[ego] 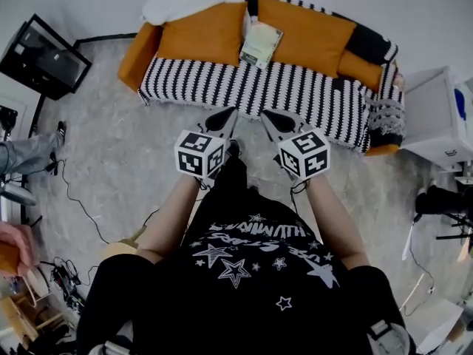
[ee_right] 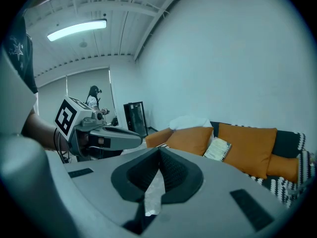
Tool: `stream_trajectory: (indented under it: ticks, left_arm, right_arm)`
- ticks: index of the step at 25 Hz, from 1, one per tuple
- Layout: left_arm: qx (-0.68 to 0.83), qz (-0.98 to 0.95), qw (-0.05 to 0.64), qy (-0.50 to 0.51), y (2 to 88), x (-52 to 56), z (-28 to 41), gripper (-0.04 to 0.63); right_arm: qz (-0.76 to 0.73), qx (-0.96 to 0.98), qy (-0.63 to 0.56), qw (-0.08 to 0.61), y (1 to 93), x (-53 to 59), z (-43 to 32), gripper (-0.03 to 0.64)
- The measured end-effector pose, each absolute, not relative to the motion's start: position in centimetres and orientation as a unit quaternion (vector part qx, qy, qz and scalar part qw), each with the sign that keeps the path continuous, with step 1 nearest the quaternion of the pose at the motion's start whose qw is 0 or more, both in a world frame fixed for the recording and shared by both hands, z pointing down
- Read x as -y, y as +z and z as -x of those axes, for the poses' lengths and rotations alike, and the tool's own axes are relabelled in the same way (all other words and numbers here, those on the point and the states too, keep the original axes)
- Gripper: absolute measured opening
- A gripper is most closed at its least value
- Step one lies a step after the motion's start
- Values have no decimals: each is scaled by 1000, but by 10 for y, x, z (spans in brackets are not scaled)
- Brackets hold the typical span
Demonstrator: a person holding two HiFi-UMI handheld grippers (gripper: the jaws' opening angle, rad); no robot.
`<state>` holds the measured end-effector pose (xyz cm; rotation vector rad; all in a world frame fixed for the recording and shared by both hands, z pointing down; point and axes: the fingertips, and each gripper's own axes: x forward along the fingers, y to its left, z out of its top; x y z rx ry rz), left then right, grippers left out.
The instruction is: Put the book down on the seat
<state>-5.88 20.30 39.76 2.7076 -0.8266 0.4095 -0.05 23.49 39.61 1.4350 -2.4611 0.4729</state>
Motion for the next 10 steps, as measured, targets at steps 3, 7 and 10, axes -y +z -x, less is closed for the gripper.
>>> stream_trajectory:
  ticks: [3, 7, 10]
  left_arm:
    - [291, -936, 139, 139, 396, -206, 62, 8]
    - [293, -936, 139, 136, 395, -207, 61, 8]
    - [293, -937, 138, 134, 393, -208, 62, 8]
  right_arm:
    - [-491, 847, 161, 126, 395, -239, 1, 26]
    - [-491, 846, 160, 131, 395, -242, -1, 26]
    - [-494, 845, 161, 129, 395, -243, -1, 26]
